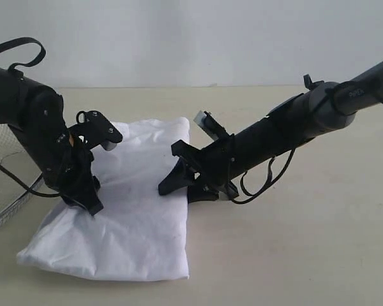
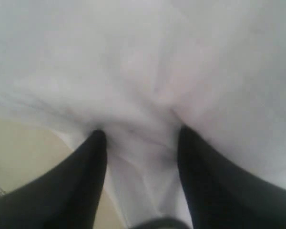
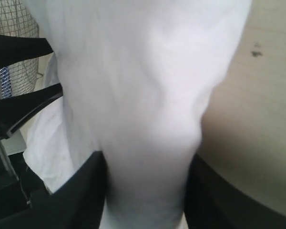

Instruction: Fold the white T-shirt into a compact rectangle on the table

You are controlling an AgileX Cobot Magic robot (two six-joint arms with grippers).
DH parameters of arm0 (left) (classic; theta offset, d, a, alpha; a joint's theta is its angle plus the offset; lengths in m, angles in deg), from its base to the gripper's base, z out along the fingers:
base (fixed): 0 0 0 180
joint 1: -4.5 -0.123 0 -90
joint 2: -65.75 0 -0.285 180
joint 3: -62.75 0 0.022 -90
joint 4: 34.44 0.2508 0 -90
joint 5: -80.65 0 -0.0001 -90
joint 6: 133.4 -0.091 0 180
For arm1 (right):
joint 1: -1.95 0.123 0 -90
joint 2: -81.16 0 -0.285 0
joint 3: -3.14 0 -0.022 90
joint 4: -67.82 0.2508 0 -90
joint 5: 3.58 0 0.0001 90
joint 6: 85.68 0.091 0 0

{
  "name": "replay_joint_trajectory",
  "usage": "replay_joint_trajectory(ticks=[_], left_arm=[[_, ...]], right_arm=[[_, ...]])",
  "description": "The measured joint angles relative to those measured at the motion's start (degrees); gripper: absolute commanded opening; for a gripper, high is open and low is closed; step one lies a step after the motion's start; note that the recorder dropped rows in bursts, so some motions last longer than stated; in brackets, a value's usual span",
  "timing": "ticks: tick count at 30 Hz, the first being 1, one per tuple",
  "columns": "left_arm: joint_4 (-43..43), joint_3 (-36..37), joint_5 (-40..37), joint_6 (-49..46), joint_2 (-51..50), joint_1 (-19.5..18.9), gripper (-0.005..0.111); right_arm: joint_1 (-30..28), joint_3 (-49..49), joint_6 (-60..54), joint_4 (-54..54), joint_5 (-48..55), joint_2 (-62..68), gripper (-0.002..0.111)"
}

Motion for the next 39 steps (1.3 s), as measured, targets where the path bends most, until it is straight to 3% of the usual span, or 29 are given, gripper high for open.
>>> replay_joint_trajectory(ticks=[5, 9, 11, 13, 15, 19, 27, 39], left_arm=[[0.0, 0.0, 0.13, 0.0, -0.13, 0.0, 0.044], [0.0, 0.0, 0.13, 0.0, -0.13, 0.0, 0.044], [0.0, 0.0, 0.13, 0.0, -0.13, 0.0, 0.044], [0.0, 0.0, 0.13, 0.0, -0.13, 0.0, 0.044], [0.0, 0.0, 0.13, 0.0, -0.13, 0.0, 0.044], [0.0, 0.0, 0.13, 0.0, -0.13, 0.0, 0.044], [0.0, 0.0, 0.34, 0.0, -0.13, 0.0, 0.044], [-5.28, -5.57, 1.65, 0.0, 10.91, 0.0, 0.044]], right_arm=[[0.0, 0.0, 0.0, 0.37, -0.11, 0.0, 0.041], [0.12, 0.0, -0.52, 1.5, -0.22, 0.0, 0.062], [0.36, 0.0, -0.95, 2.08, -0.58, 0.0, 0.063], [1.41, 0.0, -1.21, 3.28, -0.99, 0.0, 0.056], [2.28, 0.0, -1.31, 3.41, -2.06, 0.0, 0.043], [2.93, 0.0, -1.31, 3.29, -3.76, 0.0, 0.0], [2.12, -0.09, -1.31, 2.66, -4.05, -0.46, 0.0], [-8.9, -0.24, 0.09, -4.57, 0.68, -1.93, 0.0]])
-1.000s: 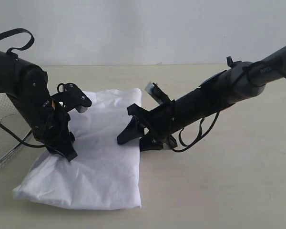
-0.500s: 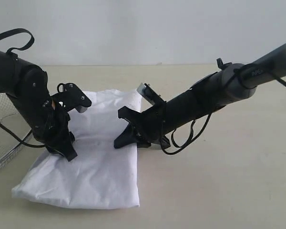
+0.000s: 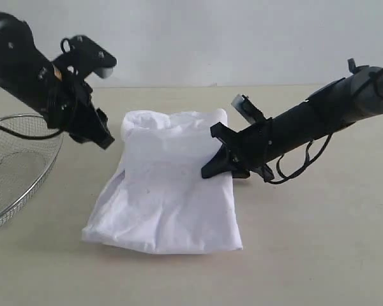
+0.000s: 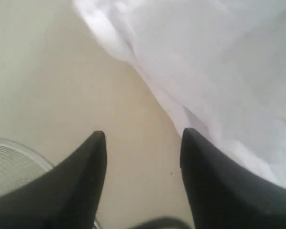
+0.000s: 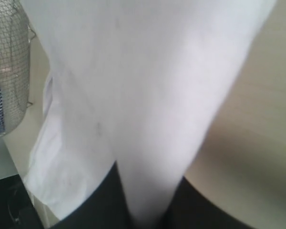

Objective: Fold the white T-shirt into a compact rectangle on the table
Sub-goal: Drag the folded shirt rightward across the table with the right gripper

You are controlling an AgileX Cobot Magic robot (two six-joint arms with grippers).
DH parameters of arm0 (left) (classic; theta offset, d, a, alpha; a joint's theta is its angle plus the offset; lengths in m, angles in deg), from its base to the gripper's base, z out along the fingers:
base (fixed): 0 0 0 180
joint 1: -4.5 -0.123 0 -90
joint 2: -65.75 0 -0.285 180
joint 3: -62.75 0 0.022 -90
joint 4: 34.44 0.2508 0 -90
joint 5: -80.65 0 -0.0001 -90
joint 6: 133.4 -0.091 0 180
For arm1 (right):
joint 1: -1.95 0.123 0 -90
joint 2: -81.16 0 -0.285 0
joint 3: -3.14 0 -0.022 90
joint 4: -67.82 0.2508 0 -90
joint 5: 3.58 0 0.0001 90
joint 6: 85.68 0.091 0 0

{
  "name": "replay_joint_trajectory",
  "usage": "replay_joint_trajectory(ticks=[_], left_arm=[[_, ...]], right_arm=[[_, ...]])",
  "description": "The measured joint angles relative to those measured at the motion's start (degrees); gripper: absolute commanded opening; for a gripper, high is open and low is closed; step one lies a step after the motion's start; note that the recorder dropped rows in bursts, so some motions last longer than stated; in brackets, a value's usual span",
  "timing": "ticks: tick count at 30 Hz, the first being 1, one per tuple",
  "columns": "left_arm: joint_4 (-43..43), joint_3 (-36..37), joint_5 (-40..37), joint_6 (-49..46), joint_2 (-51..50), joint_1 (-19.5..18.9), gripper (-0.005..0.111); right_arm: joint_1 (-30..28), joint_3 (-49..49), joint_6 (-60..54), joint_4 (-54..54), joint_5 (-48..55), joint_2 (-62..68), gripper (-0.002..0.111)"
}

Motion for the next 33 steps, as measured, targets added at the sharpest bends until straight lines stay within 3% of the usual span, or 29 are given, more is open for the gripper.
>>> replay_joint_trajectory(ticks=[9, 21, 33], left_arm=[[-1.46, -1.82, -1.74, 0.0, 9.42, 0.0, 0.044], [-5.66, -1.82, -2.16, 0.0, 13.89, 0.0, 0.044], [-6.97, -1.82, -3.8, 0.0, 14.89, 0.0, 0.044]], right_arm=[[-6.8, -9.47, 8.01, -16.0, 5.08, 0.0, 0.0], [-18.29, -27.18, 13.12, -24.42, 13.23, 2.52, 0.0], [-23.44, -41.7, 17.45, -32.62, 13.86, 13.07, 0.0]])
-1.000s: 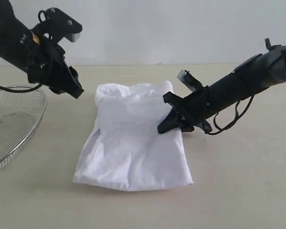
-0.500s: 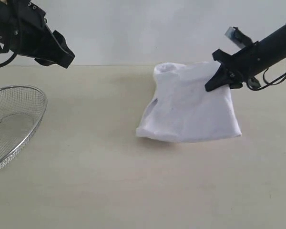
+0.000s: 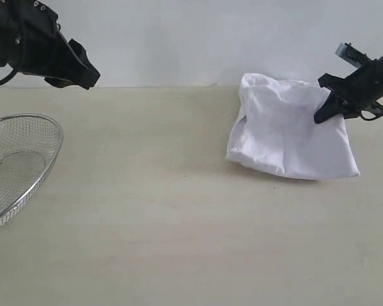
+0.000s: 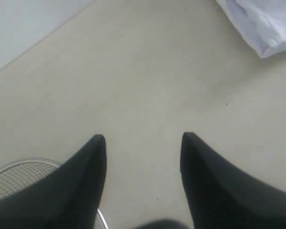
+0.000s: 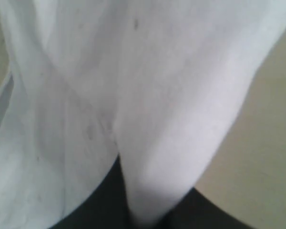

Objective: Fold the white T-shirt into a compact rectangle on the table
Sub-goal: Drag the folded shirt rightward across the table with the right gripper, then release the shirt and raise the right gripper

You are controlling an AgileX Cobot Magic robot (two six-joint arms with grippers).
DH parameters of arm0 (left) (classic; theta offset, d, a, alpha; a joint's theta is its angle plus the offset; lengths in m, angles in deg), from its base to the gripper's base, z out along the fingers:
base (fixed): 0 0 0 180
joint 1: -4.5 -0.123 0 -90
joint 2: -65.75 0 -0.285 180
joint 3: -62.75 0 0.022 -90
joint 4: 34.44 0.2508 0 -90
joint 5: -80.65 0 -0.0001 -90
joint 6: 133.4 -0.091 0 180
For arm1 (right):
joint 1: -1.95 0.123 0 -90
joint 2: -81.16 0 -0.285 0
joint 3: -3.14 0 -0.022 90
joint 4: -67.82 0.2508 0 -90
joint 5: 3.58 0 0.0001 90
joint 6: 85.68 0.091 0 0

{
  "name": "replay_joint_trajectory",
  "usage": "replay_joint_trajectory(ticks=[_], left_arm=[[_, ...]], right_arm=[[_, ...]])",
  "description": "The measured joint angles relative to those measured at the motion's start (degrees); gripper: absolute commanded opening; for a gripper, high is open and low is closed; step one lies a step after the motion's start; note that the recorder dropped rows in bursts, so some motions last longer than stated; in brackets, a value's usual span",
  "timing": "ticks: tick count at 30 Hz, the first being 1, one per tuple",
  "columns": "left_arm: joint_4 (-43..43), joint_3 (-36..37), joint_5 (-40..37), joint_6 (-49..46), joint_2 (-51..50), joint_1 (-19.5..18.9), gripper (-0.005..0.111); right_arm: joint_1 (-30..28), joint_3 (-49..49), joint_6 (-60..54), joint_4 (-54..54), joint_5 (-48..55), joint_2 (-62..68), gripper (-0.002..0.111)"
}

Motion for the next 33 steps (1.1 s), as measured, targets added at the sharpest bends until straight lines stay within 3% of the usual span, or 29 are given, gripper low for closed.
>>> replay_joint_trajectory(ticks=[9, 33], left_arm=[[-0.14, 0.0, -0.13, 0.0, 3.25, 0.0, 0.044], [-0.25, 0.0, -1.08, 0.0, 3.25, 0.0, 0.044]], right_arm=[[-5.43, -1.01, -0.49, -0.14, 0.38, 1.35, 0.0], [-5.43, -1.01, -9.1, -1.18, 0.17, 1.35, 0.0]])
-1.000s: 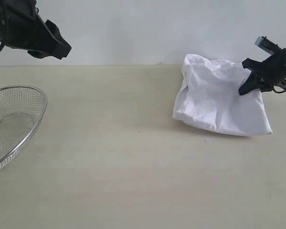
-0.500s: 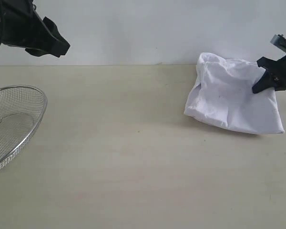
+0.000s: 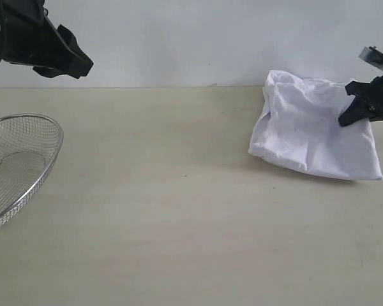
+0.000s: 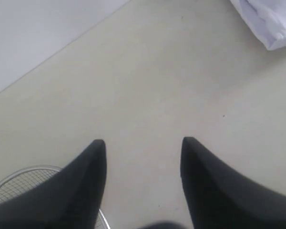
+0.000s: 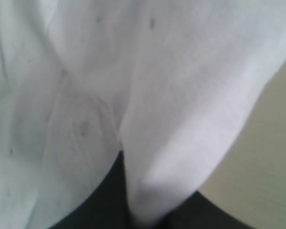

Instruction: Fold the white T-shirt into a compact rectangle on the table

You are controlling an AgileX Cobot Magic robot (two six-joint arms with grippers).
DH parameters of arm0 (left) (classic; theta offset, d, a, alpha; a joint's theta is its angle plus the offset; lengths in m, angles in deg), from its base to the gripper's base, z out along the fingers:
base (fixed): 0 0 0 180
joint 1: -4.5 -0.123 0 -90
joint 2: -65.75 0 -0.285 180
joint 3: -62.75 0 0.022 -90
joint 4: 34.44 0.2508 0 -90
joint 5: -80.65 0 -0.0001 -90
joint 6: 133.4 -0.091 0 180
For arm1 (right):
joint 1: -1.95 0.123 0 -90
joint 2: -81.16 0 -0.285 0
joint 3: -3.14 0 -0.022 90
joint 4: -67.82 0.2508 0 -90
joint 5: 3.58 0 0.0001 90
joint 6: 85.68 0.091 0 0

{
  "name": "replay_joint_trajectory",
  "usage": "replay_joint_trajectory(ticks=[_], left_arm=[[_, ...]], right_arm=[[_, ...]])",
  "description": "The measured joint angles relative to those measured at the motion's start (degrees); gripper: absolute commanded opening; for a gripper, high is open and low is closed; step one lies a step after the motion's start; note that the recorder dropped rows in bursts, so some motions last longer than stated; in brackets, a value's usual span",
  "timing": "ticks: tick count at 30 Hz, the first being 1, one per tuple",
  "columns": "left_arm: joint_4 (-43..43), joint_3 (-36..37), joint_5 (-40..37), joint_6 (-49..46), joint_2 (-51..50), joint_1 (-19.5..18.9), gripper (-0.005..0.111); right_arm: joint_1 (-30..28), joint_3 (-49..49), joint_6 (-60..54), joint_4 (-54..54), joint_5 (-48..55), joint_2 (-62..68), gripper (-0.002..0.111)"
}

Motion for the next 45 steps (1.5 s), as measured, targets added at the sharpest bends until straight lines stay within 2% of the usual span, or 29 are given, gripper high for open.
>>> replay_joint_trajectory(ticks=[21, 22, 24, 26, 27, 28, 29, 32, 41, 45], left_arm=[[-0.13, 0.0, 0.0, 0.0, 0.0, 0.0, 0.044], [-0.13, 0.0, 0.0, 0.0, 0.0, 0.0, 0.044], [-0.13, 0.0, 0.0, 0.0, 0.0, 0.0, 0.044], [-0.13, 0.0, 0.0, 0.0, 0.0, 0.0, 0.044], [-0.13, 0.0, 0.0, 0.0, 0.0, 0.0, 0.044], [-0.13, 0.0, 0.0, 0.0, 0.0, 0.0, 0.044], [-0.13, 0.0, 0.0, 0.0, 0.0, 0.0, 0.044], [-0.13, 0.0, 0.0, 0.0, 0.0, 0.0, 0.044], [-0.17, 0.0, -2.98, 0.0, 0.42, 0.0, 0.044], [-0.17, 0.0, -3.21, 0.0, 2.5, 0.0, 0.044]], right_arm=[[1.29, 0.0, -3.61, 1.07, -0.33, 0.0, 0.001], [1.29, 0.0, -3.35, 1.07, -0.33, 0.0, 0.004], [1.29, 0.0, -2.98, 1.07, -0.33, 0.0, 0.017], [1.29, 0.0, -2.42, 1.07, -0.33, 0.0, 0.042], [1.29, 0.0, -2.0, 1.07, -0.33, 0.0, 0.069], [1.29, 0.0, -1.44, 1.07, -0.33, 0.0, 0.079], [1.29, 0.0, -0.76, 1.07, -0.33, 0.0, 0.08], [1.29, 0.0, 2.89, 0.9, -0.33, 0.0, 0.065], [0.75, -0.12, 15.93, -9.86, -0.33, -7.46, 0.062], [-0.16, -0.12, 18.52, -7.68, -0.33, -8.56, 0.044]])
